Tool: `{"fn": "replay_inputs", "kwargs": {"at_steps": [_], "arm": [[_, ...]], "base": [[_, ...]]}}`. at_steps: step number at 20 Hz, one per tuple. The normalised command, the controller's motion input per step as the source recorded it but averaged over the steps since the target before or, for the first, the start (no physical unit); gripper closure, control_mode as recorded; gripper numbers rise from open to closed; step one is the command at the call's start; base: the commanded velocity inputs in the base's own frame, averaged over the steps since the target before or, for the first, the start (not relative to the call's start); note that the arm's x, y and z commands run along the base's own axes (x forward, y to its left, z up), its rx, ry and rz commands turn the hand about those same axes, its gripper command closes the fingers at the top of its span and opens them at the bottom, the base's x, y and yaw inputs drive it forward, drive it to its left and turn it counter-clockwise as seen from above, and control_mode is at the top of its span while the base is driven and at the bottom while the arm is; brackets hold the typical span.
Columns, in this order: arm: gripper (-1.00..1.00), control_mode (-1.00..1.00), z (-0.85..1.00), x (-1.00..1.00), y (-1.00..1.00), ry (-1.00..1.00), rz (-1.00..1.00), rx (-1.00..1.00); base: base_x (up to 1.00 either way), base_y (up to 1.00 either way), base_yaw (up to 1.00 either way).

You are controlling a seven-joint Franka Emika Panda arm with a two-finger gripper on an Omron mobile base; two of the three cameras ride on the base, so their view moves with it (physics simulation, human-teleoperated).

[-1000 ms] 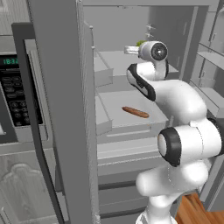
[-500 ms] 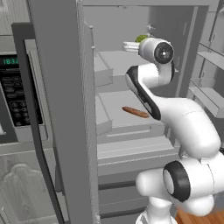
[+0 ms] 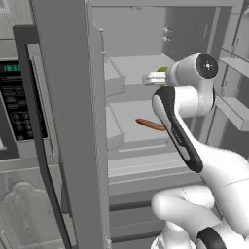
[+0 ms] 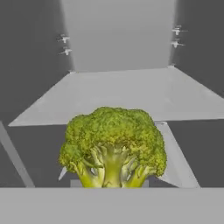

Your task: Place the mustard and mayonnaise from the counter to the top shelf of the fridge. If the existing items in the fridge are on the top shelf, move them to other shelves.

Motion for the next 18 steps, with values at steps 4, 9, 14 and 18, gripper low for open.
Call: {"fn": "replay_inputs", "kwargs": {"at_steps": [4, 9, 14, 18], "arm": [[1.00, -1.00, -1.00, -1.00, 0.09, 0.32, 0.13, 0.00], [1.00, -1.00, -1.00, -0.45, 0.24, 0.39, 0.00, -0.03], [1.00, -1.00, -1.00, 0.45, 0.39, 0.16, -0.01, -0.01], [1.00, -1.00, -0.61, 0.98, 0.10, -0.10, -0.08, 0.00]], "base": [[0.00, 0.00, 0.00], [0.00, 0.00, 0.00], [0.00, 0.00, 0.00], [0.00, 0.00, 0.00]]}}
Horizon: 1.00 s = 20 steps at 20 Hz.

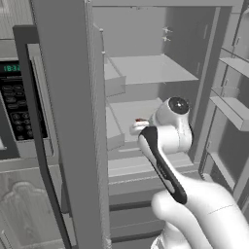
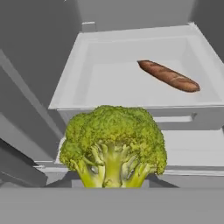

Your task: Place the mustard and mayonnaise from the counter to the top shelf of the fridge. If the existing items in the fridge are on the top shelf, move them to other shelves.

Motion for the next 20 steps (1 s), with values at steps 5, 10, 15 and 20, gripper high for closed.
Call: {"fn": "replay_inputs", "kwargs": {"at_steps": [5, 10, 15, 20], "arm": [[1.00, -1.00, -0.40, 0.91, 0.00, -0.15, -0.07, 0.00], [1.00, -1.00, -0.23, 0.83, 0.03, -0.04, -0.02, 0.00], [1.00, -1.00, -0.17, 0.94, 0.02, 0.00, 0.00, 0.00], [1.00, -1.00, -0.22, 1.00, 0.00, 0.00, -0.01, 0.00]], "base": [[0.00, 0.00, 0.00], [0.00, 0.00, 0.00], [0.00, 0.00, 0.00], [0.00, 0.00, 0.00]]}}
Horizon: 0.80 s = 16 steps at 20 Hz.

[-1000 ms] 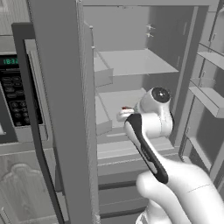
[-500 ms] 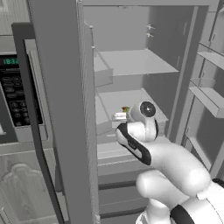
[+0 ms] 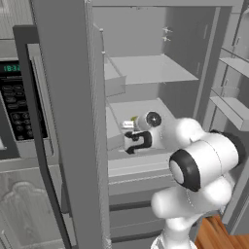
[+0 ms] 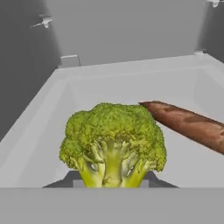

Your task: Place the mustard and mayonnaise from the counter to the top shelf of the fridge. If the existing items in the fridge are on the top shelf, move them to other shelves.

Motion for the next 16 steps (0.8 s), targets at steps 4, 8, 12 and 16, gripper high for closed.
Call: {"fn": "replay_inputs", "kwargs": {"at_steps": [4, 8, 12, 16], "arm": [[-1.00, -1.00, -0.46, 1.00, 0.05, -0.03, -0.07, -0.01], [-1.00, -1.00, -0.15, 0.86, 0.09, 0.00, -0.09, 0.00], [-1.00, -1.00, 0.59, 0.30, 0.17, 0.00, -0.12, 0.00], [-1.00, -1.00, 1.00, -0.07, 0.15, 0.00, -0.13, 0.00]], "base": [[0.00, 0.00, 0.00], [0.00, 0.00, 0.00], [0.00, 0.00, 0.00], [0.00, 0.00, 0.00]]}}
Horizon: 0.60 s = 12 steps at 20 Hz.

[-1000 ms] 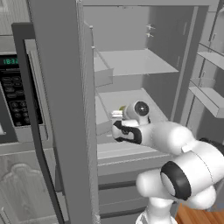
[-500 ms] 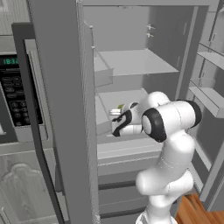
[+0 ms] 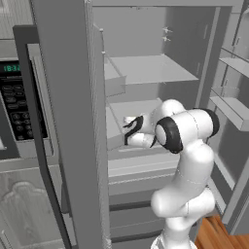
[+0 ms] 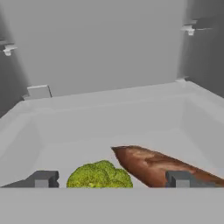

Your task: Place the mustard and mayonnaise from the counter to the top shelf of the fridge. If the existing items in the fridge are on the top shelf, move them to other shelves.

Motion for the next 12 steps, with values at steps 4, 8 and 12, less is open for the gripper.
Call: {"fn": "replay_inputs", "kwargs": {"at_steps": [4, 8, 12], "arm": [[-1.00, -1.00, 1.00, -0.52, 0.07, 0.00, -0.11, 0.00], [-1.00, -1.00, 1.00, -0.90, 0.01, 0.00, -0.06, 0.00], [-1.00, -1.00, 1.00, -1.00, 0.00, 0.05, -0.01, 0.03]], "base": [[0.00, 0.00, 0.00], [0.00, 0.00, 0.00], [0.00, 0.00, 0.00]]}}
